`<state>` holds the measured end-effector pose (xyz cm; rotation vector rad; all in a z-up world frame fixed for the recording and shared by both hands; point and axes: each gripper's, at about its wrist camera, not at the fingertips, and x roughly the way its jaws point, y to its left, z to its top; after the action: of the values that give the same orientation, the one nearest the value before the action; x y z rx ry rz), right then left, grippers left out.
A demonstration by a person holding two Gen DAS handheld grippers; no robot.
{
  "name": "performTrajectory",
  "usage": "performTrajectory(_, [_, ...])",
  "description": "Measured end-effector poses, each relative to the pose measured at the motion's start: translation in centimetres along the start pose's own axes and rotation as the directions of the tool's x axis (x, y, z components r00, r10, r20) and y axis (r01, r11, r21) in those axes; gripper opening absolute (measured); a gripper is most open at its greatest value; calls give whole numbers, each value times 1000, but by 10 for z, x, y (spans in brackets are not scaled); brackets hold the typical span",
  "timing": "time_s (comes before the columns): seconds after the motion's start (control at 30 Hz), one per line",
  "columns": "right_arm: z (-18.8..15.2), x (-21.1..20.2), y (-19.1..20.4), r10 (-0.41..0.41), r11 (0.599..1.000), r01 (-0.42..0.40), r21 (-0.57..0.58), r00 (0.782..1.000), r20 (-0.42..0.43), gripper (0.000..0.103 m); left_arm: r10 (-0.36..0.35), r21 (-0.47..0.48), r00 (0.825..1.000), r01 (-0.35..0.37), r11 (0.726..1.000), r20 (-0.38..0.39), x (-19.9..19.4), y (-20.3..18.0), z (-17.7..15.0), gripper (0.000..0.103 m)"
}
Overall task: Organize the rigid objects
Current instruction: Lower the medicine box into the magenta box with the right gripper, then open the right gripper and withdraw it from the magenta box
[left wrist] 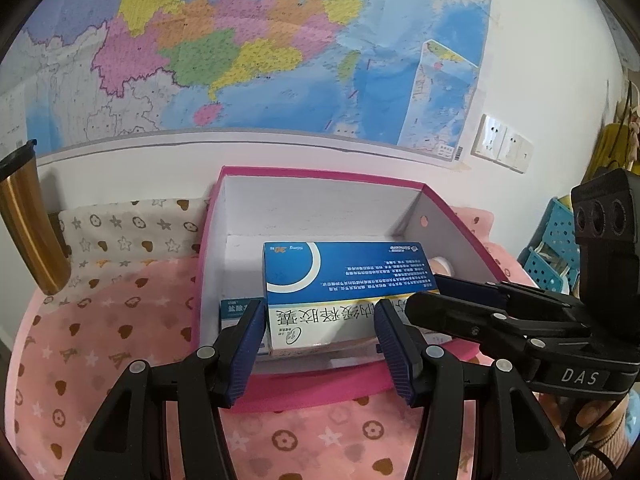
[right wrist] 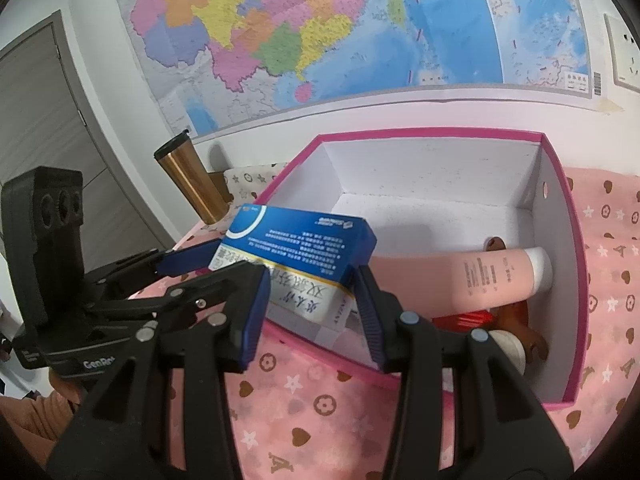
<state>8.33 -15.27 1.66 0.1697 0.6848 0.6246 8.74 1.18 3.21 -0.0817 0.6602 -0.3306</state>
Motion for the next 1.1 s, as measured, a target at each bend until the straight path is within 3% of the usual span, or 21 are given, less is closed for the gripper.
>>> performTrajectory(0.7, [1, 17, -5, -1, 1000, 2, 15, 999, -43, 46, 12, -15, 999, -13, 1000, -52, 25, 8, 0, 56])
performTrajectory(0.77, [2, 20, -4, 33, 999, -32, 22, 998, -52, 46, 17, -11, 998, -17, 1000, -57, 27, 7, 0, 48])
performTrajectory(0.93, [0, 24, -2, 15, 1000, -14, 20, 998, -65, 46, 25, -24, 998, -27, 999, -64, 30, 9, -2, 48])
performTrajectory(1.03, [-2, 22, -4, 11, 1000, -9, 25, 998, -62, 46, 39, -4, 998, -40, 999, -53, 27, 6, -4, 52])
performTrajectory(1.1, [-4, 19, -5, 5, 1000, -4, 28, 998, -56, 46, 54, 9, 998, -53, 999, -37, 23, 4, -6, 63])
